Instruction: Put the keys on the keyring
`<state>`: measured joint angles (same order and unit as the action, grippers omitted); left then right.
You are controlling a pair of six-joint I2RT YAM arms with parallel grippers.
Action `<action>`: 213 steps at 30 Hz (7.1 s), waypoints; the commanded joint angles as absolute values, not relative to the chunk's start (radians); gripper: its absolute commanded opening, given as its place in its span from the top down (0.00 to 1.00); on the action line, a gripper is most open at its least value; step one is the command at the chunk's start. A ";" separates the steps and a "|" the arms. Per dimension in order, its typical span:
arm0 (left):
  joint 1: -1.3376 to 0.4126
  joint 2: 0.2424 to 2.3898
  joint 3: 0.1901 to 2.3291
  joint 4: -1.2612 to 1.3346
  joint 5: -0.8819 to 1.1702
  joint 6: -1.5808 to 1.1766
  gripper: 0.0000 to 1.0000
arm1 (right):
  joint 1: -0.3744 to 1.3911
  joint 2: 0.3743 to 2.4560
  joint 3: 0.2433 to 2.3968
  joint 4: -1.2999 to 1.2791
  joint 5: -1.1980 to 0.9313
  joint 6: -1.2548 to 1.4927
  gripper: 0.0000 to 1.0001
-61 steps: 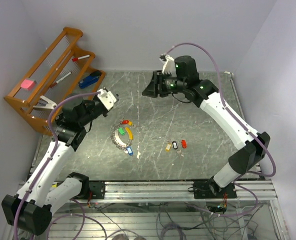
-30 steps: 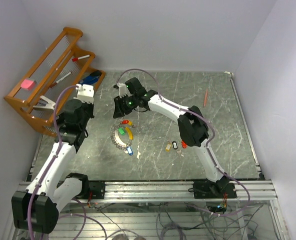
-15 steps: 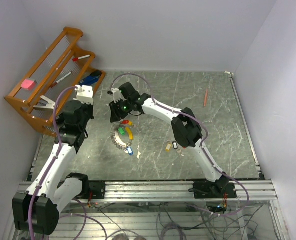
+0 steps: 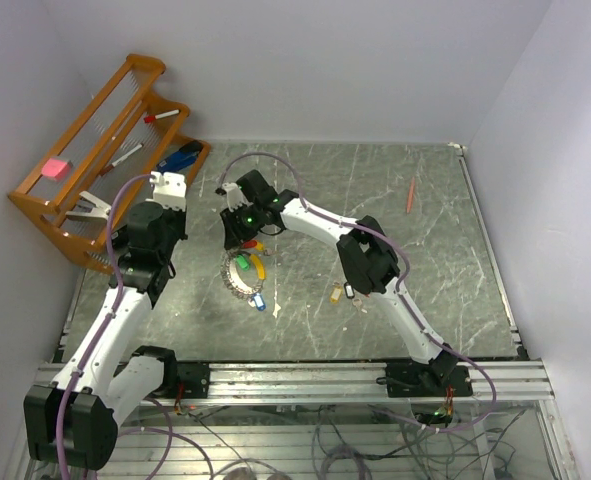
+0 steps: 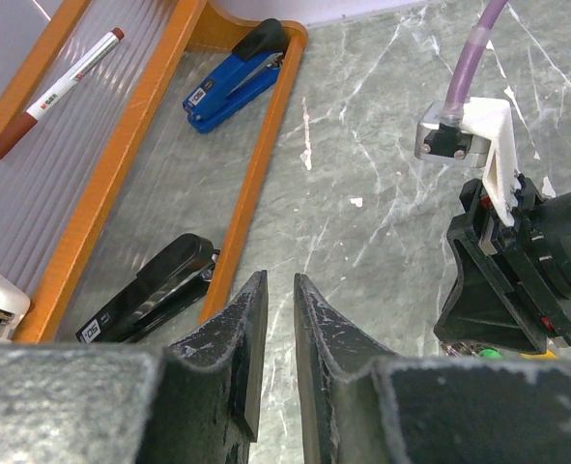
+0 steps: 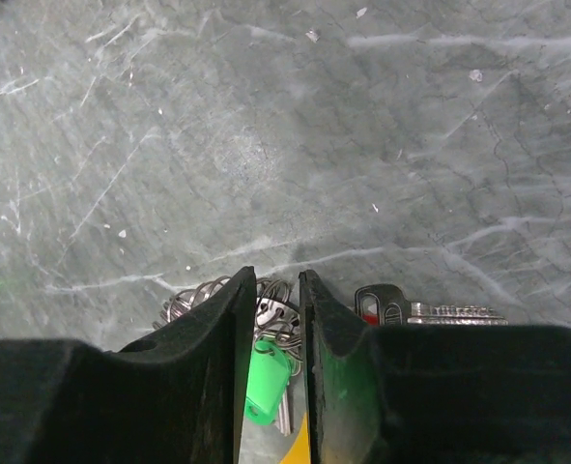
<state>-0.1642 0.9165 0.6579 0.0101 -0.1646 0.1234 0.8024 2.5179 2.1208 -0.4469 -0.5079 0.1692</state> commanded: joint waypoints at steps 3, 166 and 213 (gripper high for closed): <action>-0.155 0.913 0.658 0.051 -0.163 0.135 0.72 | 0.804 2.538 2.163 -0.496 -0.471 0.132 0.76; -0.034 1.035 0.787 0.081 0.702 -0.303 0.34 | 0.795 1.894 1.679 -0.056 -0.487 0.223 1.00; -0.021 1.045 0.692 0.461 1.002 -0.274 0.26 | 0.729 1.853 1.771 -0.031 -0.763 0.398 1.00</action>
<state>-0.0223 1.0393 0.7120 0.3206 0.9714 -0.2413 0.7296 1.8927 1.7409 -0.0734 -0.7330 0.3862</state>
